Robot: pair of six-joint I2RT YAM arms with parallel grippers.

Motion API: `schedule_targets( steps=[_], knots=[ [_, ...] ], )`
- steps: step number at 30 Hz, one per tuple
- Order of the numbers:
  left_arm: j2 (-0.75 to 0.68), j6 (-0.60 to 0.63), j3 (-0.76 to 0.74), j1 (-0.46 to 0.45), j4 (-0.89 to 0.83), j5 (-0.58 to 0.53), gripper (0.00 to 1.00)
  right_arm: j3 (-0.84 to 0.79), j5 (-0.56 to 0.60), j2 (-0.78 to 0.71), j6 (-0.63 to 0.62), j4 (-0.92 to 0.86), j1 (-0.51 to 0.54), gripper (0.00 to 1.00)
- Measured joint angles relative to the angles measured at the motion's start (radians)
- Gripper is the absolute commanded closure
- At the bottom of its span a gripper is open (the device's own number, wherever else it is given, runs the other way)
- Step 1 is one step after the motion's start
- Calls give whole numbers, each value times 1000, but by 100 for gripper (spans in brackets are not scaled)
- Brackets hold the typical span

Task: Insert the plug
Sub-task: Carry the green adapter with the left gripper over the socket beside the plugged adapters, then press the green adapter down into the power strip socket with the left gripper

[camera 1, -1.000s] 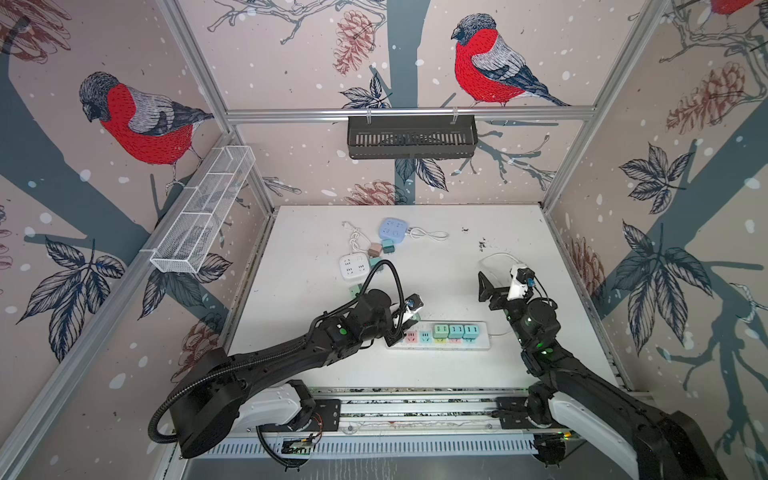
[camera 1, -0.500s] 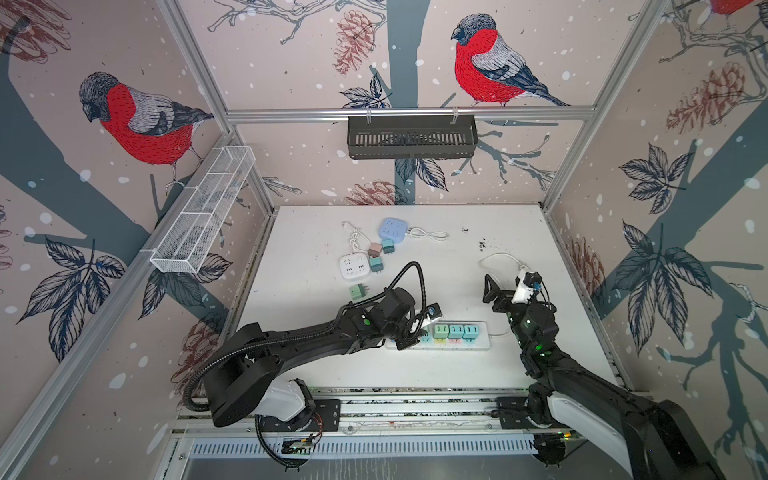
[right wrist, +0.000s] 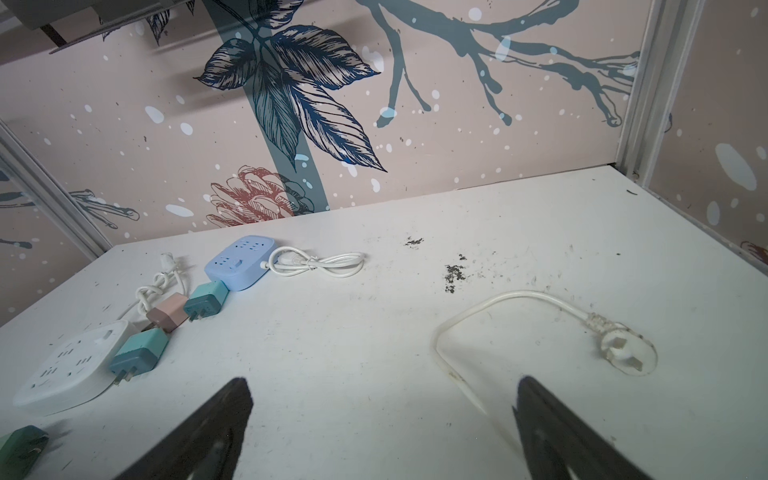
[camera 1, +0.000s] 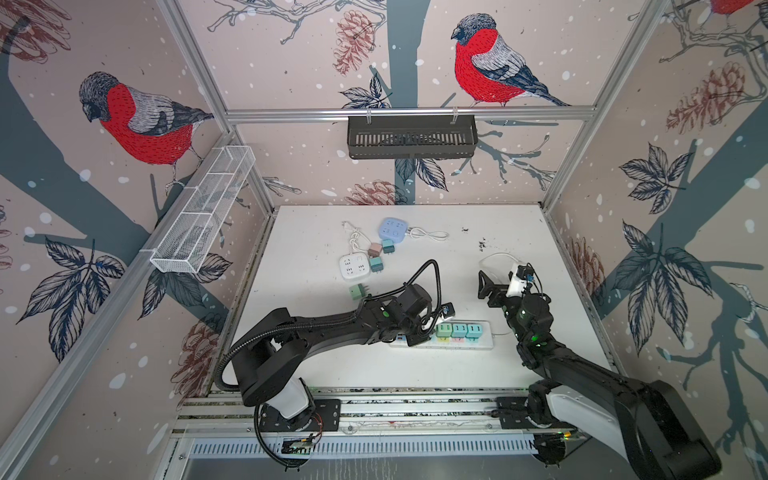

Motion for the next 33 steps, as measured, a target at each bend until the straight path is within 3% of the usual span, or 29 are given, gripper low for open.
schedule_targets(
  steps=[33],
  knots=[
    [27, -1, 69, -26, -106, -18, 100, 36, -5, 49, -8, -16, 15, 0]
  ],
)
